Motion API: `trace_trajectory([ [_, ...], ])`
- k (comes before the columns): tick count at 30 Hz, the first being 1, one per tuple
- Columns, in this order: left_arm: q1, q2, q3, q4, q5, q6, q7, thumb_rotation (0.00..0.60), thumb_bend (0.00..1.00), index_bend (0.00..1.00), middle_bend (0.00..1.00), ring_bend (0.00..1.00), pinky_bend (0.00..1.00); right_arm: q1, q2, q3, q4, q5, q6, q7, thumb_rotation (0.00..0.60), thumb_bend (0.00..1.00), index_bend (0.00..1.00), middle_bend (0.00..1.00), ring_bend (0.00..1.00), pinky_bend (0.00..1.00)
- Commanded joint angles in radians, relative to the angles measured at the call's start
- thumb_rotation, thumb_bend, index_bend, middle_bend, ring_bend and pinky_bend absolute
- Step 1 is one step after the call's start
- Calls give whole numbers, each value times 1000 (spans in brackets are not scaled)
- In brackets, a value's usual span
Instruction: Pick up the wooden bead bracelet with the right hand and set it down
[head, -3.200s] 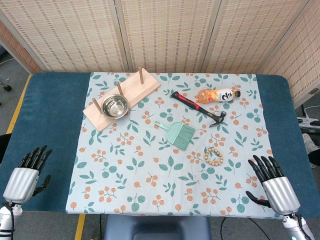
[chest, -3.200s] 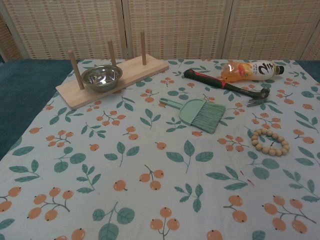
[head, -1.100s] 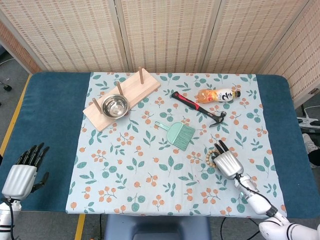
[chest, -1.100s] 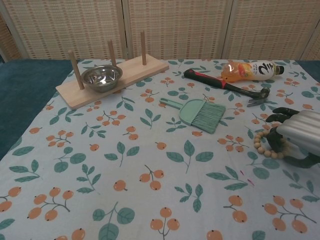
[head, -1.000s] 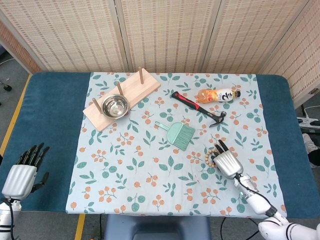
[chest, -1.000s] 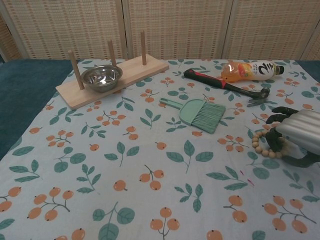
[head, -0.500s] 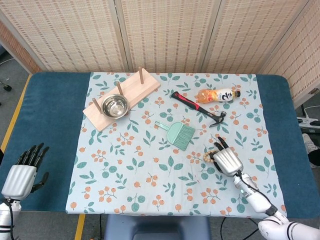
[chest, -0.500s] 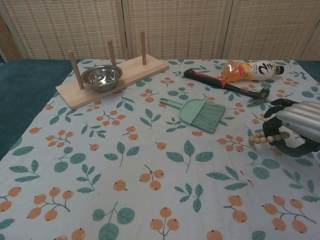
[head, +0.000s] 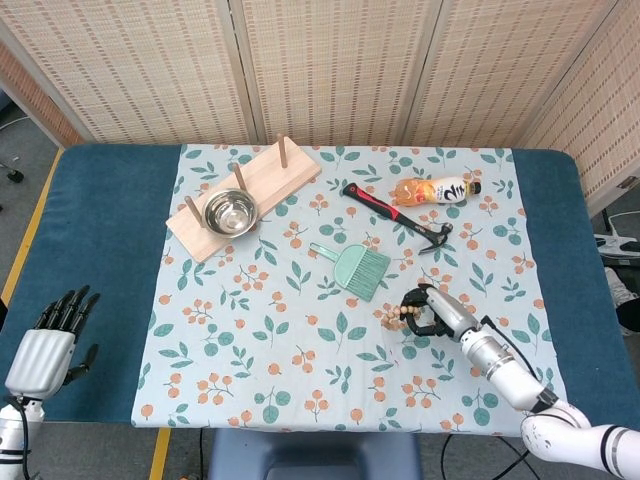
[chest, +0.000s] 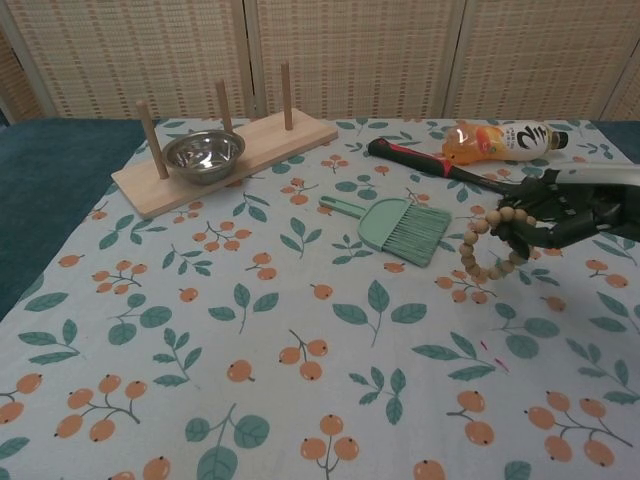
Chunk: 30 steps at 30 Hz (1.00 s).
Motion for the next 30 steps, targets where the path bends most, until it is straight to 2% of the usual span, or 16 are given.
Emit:
trace_trajectory([
  [1,-1,-1,0,0,0,-1,2,600,442,0,0,0,163,-2,108,98,-122,41,-134,307,600,560,806,631,199,0],
  [7,-1,-3,3,-3,2,-3,7,600,442,0,0,0,163,-75,100,173,-152,23,-296,733,597,560,758,632,208,0],
  [9,-1,-3,4,-3,0,-5,9,600,442,0,0,0,163,-116,75,198,-153,-16,-299,842,585,560,737,632,209,0],
  [12,-1,-2,3,-3,-3,-7,6,600,442,0,0,0,163,-152,49,209,-155,-119,-281,945,532,560,706,631,209,0],
  [15,-2,0,2,-3,-5,-8,1,600,441,0,0,0,163,-153,28,180,-129,-227,-233,993,447,560,678,631,209,0],
  [20,-1,3,1,-3,-5,-6,-7,600,441,0,0,0,163,-119,1,100,-51,-344,-133,969,347,538,624,631,208,0],
  [23,0,5,1,-3,-8,-6,-9,600,441,0,0,0,163,-102,-4,59,-30,-372,-91,955,290,489,587,622,204,0],
  [30,-2,8,2,-7,-10,-12,-11,600,442,0,0,0,163,-59,-21,-16,-5,-366,-27,914,100,314,458,564,190,0],
])
